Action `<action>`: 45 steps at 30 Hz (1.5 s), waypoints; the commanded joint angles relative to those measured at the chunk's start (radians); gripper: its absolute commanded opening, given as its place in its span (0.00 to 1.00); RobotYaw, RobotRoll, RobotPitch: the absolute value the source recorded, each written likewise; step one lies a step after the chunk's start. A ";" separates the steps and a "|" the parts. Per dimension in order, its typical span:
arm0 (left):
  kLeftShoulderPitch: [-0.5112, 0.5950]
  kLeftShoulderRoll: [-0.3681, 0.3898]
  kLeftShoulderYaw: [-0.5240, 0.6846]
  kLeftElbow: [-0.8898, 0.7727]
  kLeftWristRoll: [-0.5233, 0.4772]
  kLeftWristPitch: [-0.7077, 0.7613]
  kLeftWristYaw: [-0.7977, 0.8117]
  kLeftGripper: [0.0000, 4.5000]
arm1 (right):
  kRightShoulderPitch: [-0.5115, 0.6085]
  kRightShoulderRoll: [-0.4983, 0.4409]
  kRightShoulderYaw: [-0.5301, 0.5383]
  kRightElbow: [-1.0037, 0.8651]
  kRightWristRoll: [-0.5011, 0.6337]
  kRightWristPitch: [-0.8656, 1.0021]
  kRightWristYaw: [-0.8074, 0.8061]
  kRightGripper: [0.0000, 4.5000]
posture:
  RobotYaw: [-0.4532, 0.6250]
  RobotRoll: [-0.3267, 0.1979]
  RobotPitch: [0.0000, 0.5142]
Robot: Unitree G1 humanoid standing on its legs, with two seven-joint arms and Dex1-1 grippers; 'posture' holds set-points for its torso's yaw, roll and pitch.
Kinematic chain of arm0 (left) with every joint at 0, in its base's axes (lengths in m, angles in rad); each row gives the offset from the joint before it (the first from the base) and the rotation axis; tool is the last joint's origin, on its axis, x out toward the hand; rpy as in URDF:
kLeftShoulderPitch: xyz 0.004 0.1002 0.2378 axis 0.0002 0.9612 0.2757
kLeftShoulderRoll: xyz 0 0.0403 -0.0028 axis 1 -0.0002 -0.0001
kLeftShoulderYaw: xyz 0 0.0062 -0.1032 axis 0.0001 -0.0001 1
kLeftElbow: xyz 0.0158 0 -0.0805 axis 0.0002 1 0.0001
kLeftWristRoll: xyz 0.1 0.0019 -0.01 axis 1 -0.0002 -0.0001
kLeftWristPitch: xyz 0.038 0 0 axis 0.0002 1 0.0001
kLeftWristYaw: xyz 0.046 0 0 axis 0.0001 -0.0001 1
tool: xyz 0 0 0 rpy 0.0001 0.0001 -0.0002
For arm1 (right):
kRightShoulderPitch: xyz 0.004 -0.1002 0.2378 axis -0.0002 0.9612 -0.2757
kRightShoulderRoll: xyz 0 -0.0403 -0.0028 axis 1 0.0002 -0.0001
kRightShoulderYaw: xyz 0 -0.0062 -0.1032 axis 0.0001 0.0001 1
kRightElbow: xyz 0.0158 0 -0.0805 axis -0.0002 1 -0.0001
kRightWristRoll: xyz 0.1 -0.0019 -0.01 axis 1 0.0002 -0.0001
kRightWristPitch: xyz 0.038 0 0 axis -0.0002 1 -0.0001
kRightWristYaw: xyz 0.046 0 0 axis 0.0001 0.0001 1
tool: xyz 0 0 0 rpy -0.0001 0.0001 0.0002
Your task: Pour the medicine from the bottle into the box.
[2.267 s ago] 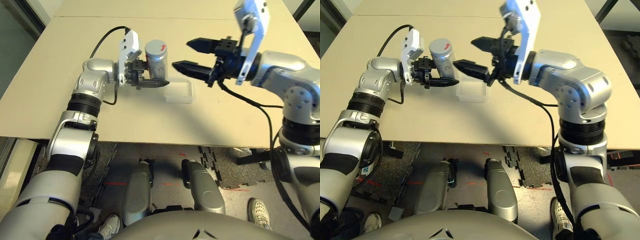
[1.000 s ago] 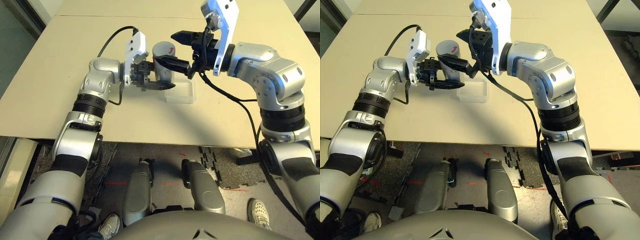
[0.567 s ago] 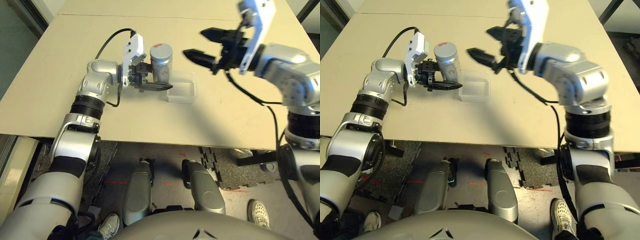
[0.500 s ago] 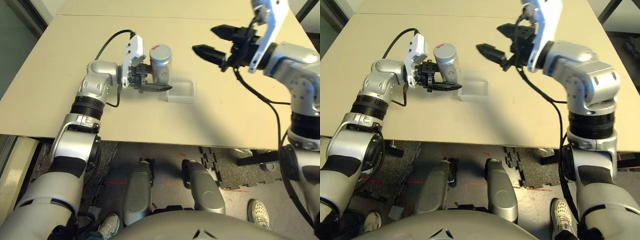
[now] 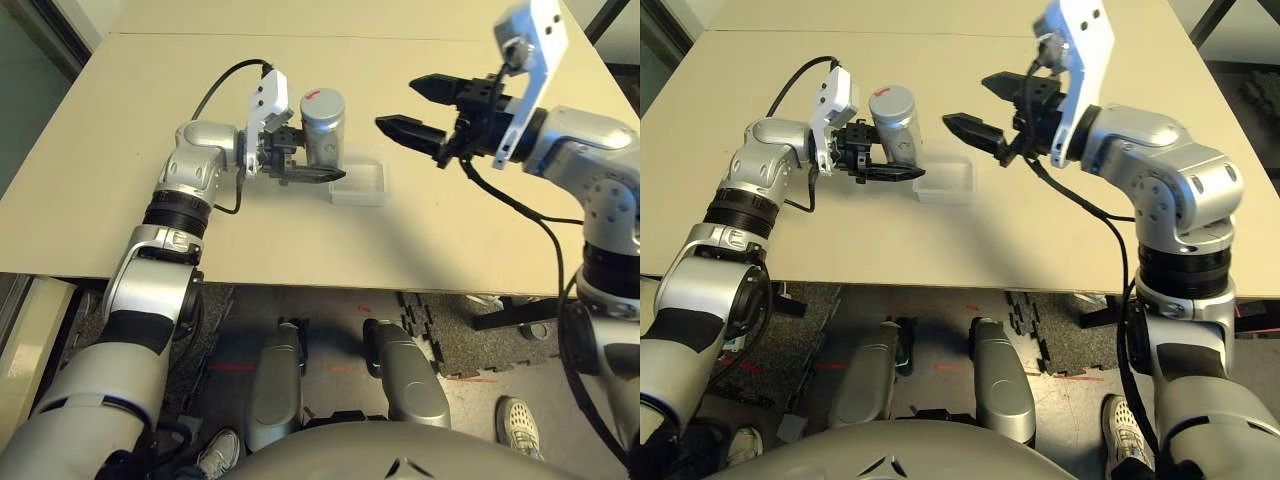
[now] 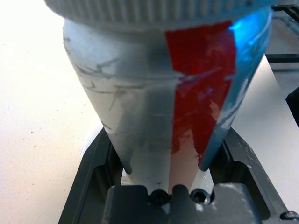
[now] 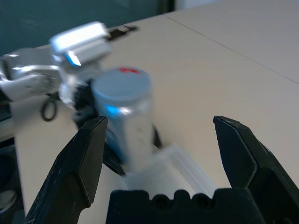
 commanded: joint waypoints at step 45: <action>-0.014 -0.003 -0.019 -0.019 0.022 0.000 -0.027 0.60 | 0.012 -0.001 0.029 0.072 -0.070 -0.082 0.015 1.00 | 0.34 0.62 0.34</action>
